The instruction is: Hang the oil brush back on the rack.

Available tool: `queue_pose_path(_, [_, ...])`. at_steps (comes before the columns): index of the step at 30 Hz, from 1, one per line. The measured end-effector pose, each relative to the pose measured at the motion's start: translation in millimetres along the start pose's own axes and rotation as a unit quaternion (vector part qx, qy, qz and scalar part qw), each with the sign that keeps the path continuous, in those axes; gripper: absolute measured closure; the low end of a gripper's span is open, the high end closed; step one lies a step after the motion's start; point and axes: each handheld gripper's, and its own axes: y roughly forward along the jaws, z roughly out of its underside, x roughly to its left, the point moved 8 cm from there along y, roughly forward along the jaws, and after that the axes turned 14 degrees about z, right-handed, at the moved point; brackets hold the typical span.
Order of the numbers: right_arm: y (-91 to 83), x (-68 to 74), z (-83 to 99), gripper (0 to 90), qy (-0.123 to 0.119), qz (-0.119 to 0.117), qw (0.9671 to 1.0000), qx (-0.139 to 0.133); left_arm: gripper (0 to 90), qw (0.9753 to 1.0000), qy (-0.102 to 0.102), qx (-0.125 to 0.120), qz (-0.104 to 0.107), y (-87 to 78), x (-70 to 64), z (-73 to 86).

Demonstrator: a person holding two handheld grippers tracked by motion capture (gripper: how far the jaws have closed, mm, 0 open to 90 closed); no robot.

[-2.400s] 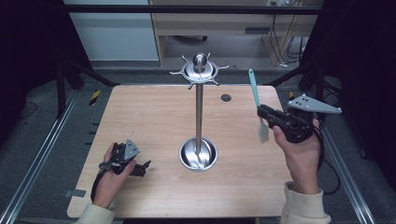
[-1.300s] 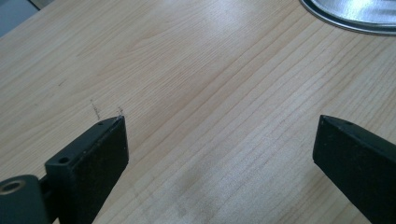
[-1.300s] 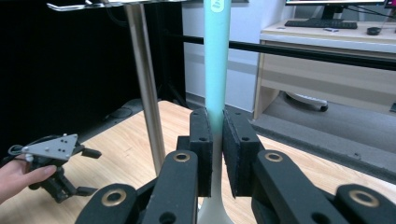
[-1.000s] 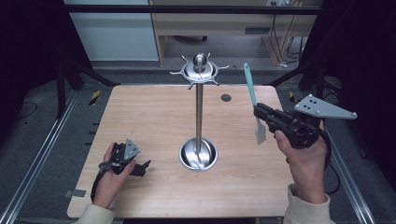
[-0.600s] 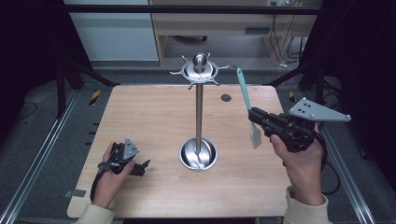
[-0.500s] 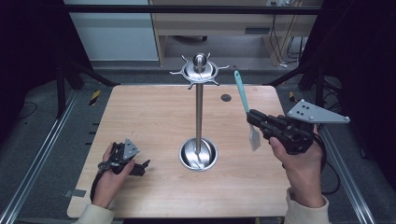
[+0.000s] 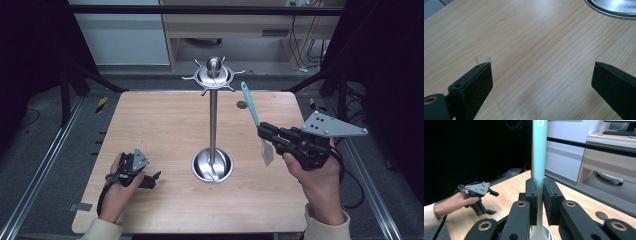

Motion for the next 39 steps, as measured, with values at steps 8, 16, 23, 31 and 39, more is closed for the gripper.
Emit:
queue_pose_path(8, [2.1, 5.3, 0.4, 82.6, -0.011, -0.003, 0.9999, 0.004, 3.1, 1.0000, 0.004, 0.004, 0.003, 0.3, -0.9, 0.1])
queue_pose_path(16, [5.1, 8.1, 2.6, 82.6, -0.015, -0.006, 0.9998, 0.011, 3.1, 1.0000, 0.003, 0.005, 0.004, 0.5, -0.9, 0.4])
queue_pose_path(23, [8.1, 7.6, 4.2, 82.6, -0.014, -0.003, 0.9998, 0.015, 3.1, 1.0000, 0.003, 0.004, 0.004, 1.0, -1.3, 0.2])
queue_pose_path(31, [12.1, 10.1, 6.8, 82.6, -0.016, -0.005, 0.9997, 0.020, 3.1, 1.0000, 0.003, 0.003, 0.003, 1.2, -1.5, -0.1])
queue_pose_path(39, [20.4, 12.7, 10.1, 82.6, -0.013, -0.001, 0.9997, 0.022, 3.1, 1.0000, 0.004, 0.005, 0.004, 1.0, -1.3, 0.5])
